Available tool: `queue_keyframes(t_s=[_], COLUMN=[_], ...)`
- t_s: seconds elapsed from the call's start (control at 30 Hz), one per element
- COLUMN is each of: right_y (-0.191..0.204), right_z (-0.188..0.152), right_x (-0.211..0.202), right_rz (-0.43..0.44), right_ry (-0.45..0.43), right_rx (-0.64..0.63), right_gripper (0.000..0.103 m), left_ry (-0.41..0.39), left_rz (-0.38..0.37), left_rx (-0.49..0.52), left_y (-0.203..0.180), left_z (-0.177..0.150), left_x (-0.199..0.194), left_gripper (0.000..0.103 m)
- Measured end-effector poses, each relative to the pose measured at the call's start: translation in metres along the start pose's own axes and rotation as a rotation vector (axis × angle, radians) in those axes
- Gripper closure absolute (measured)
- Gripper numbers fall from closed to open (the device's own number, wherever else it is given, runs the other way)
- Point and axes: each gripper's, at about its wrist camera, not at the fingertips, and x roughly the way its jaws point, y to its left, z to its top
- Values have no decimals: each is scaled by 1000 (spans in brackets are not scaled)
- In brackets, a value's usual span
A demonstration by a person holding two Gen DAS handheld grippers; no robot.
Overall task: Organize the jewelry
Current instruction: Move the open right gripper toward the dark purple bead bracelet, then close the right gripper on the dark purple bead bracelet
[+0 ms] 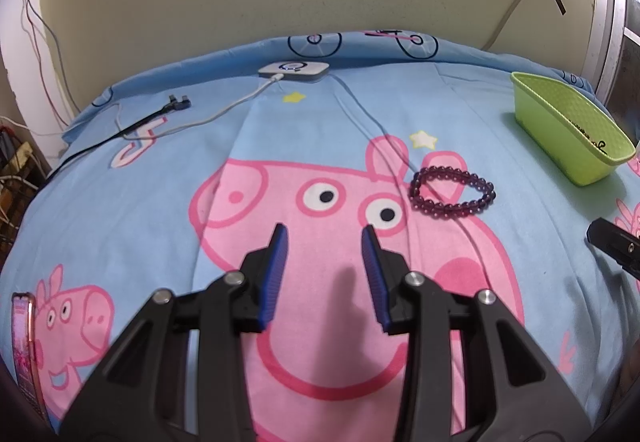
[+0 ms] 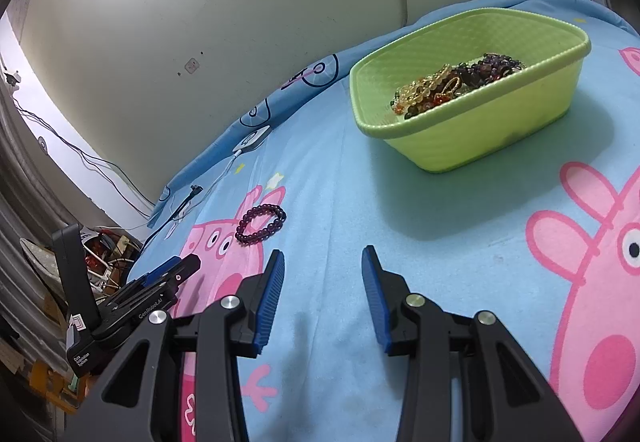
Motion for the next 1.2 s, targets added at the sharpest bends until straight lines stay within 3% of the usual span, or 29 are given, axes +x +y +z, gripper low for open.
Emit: queue_keyframes(t_s=[0.33, 0.53, 0.7, 0.93, 1.17, 1.2], right_y=[-6, -10, -3, 39, 65, 67], right_z=[1, 1, 4, 29, 49, 47], right_x=[0, 0, 6, 42, 95, 105], right_rz=[4, 9, 4, -14, -27, -39], right_ry=[-4, 0, 48, 169, 273, 302], right_rx=[16, 39, -3, -274, -416, -450], right_gripper=[81, 81, 81, 90, 99, 103], left_ry=[2, 1, 27, 90, 175, 181], left_rz=[2, -3, -97, -299, -283, -292], left_rx=[-4, -5, -18, -33, 32, 32], left_y=[0, -3, 3, 0, -26, -27], left_z=[0, -2, 1, 33, 49, 48], left_x=[0, -1, 1, 6, 44, 46], left_gripper=[67, 60, 61, 61, 61, 71])
